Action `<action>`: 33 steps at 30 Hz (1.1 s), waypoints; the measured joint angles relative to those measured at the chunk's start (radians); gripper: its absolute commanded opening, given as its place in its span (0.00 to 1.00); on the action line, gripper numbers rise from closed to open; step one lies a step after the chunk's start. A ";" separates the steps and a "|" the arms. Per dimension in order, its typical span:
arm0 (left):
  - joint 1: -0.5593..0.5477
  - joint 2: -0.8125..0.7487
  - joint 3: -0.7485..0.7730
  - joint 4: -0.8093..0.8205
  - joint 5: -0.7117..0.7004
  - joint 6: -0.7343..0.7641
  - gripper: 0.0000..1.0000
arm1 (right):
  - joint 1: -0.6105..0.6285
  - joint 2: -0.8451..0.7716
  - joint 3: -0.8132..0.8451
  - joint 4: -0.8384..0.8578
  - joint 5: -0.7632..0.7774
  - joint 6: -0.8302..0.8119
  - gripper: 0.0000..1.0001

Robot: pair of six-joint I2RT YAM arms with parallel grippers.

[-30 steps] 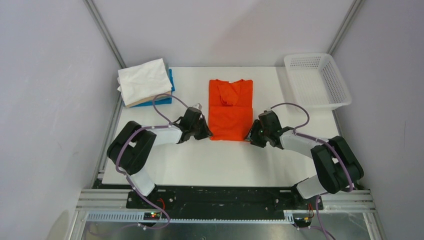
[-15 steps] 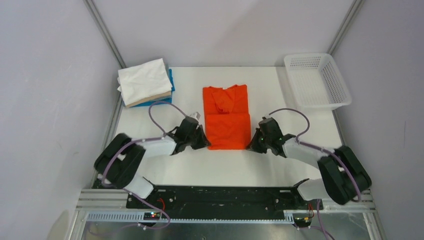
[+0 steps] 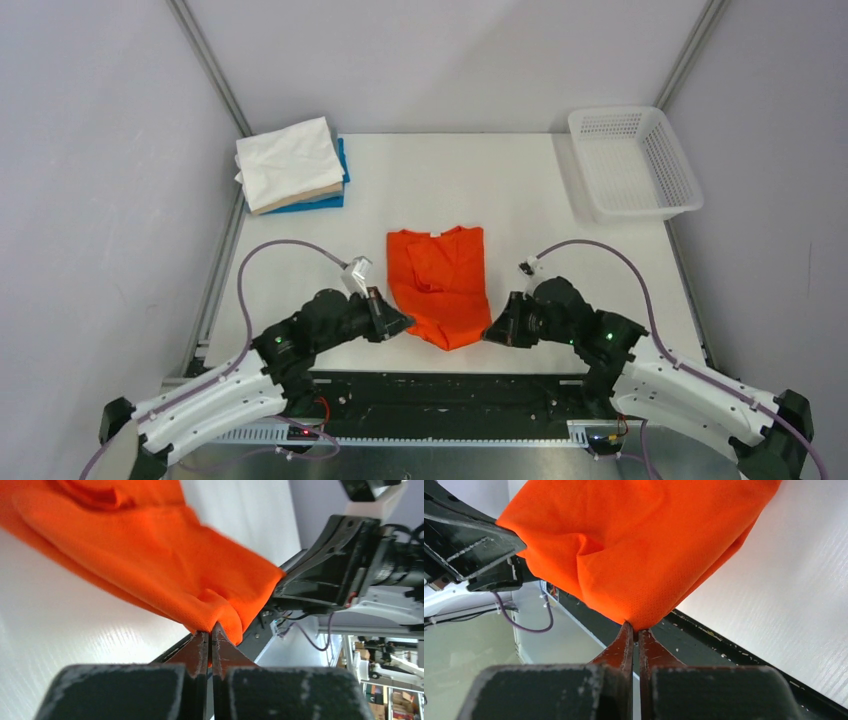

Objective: Fold and stack the t-shirts
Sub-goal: Fold the long partially folded tshirt into a neat square

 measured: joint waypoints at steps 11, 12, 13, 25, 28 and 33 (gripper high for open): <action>0.051 -0.034 0.047 -0.073 -0.078 -0.023 0.00 | -0.169 0.040 0.087 0.032 -0.103 -0.043 0.00; 0.080 -0.019 0.064 -0.073 -0.079 -0.022 0.00 | -0.205 0.071 0.103 0.056 -0.132 -0.051 0.00; 0.110 -0.002 0.082 -0.072 -0.080 -0.020 0.00 | -0.226 0.098 0.116 0.070 -0.149 -0.056 0.00; 0.391 0.166 0.195 -0.071 -0.056 0.023 0.00 | -0.385 0.426 0.347 0.209 -0.308 -0.126 0.00; 0.436 0.241 0.251 -0.060 -0.041 0.043 0.00 | -0.417 0.491 0.393 0.235 -0.338 -0.137 0.00; 0.517 0.380 0.326 -0.014 0.007 0.082 0.00 | -0.461 0.615 0.457 0.268 -0.386 -0.150 0.00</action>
